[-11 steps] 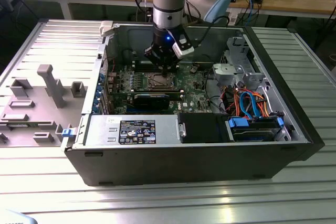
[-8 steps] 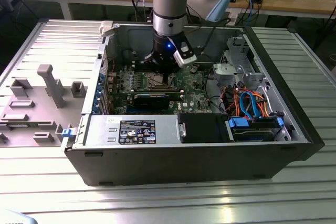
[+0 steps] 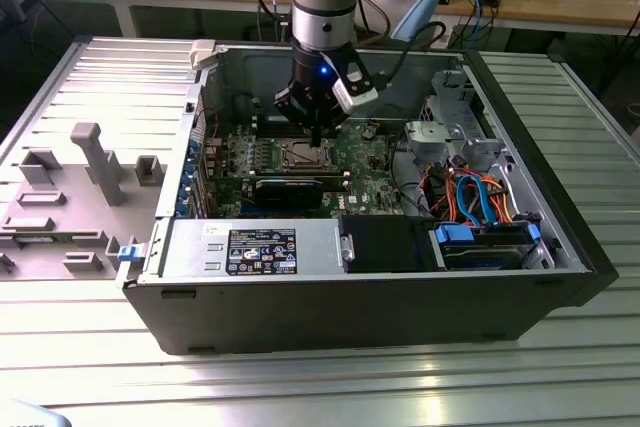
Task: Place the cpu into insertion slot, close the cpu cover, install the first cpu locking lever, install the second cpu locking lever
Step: 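Install the first cpu locking lever, then install the second cpu locking lever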
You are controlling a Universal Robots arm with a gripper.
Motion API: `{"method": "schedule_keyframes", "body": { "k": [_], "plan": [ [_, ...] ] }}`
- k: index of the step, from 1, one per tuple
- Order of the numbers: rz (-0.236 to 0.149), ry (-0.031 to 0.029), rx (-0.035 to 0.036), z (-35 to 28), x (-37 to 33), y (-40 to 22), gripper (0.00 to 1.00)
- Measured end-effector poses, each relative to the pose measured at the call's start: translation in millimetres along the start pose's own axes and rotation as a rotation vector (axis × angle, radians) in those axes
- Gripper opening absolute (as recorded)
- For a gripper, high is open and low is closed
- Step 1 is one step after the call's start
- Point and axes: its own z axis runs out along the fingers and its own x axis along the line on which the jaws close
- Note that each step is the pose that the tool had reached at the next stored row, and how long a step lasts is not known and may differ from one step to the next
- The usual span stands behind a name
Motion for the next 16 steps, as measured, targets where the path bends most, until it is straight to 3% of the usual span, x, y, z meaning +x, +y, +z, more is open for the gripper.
{"method": "schedule_keyframes", "body": {
  "k": [5,16],
  "plan": [
    [0.0,0.0001,0.0002,-9.2,-0.2,-0.1,0.11],
    [0.0,0.0,0.0005,-9.6,-0.2,-0.1,0.11]
  ]
}}
